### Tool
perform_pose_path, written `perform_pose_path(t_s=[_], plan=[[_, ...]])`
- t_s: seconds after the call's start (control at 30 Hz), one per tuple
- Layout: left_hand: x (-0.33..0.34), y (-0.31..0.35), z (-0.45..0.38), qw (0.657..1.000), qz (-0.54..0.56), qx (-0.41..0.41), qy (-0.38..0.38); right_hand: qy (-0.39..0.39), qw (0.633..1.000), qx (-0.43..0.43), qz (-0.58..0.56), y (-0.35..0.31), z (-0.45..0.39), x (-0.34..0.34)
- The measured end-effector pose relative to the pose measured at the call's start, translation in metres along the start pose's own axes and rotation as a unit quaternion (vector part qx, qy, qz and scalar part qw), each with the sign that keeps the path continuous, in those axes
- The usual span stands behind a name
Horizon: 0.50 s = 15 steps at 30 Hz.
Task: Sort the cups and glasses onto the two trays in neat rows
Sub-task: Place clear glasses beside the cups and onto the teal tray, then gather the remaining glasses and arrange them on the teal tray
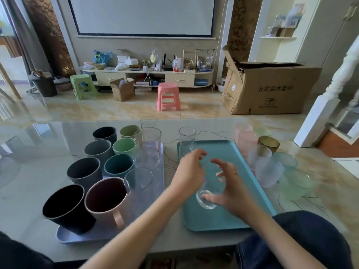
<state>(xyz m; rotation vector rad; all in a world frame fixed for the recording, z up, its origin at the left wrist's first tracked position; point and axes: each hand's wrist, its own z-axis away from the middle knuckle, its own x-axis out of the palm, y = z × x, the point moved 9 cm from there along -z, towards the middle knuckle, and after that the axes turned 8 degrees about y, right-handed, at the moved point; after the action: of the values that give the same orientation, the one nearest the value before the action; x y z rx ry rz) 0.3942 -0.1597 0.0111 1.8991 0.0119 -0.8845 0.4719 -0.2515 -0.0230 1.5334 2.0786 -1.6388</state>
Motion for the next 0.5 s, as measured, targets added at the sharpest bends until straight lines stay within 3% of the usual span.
perform_pose_path(t_s=[0.17,0.3,0.4,0.5], plan=[[-0.002,-0.068,0.05,0.985,0.087,-0.093,0.119,-0.061,0.998,0.015,-0.01,-0.002,0.011,0.033],[0.015,-0.101,0.072,0.982,0.093,-0.119,0.117,-0.082,0.997,0.008,-0.003,-0.007,0.014,0.043],[0.028,-0.111,0.083,0.979,0.107,-0.134,0.106,-0.116,0.99,0.059,-0.049,0.001,0.017,0.034],[0.034,-0.114,0.09,0.979,0.09,-0.147,0.108,-0.033,0.974,0.174,-0.139,0.037,0.011,-0.012]])
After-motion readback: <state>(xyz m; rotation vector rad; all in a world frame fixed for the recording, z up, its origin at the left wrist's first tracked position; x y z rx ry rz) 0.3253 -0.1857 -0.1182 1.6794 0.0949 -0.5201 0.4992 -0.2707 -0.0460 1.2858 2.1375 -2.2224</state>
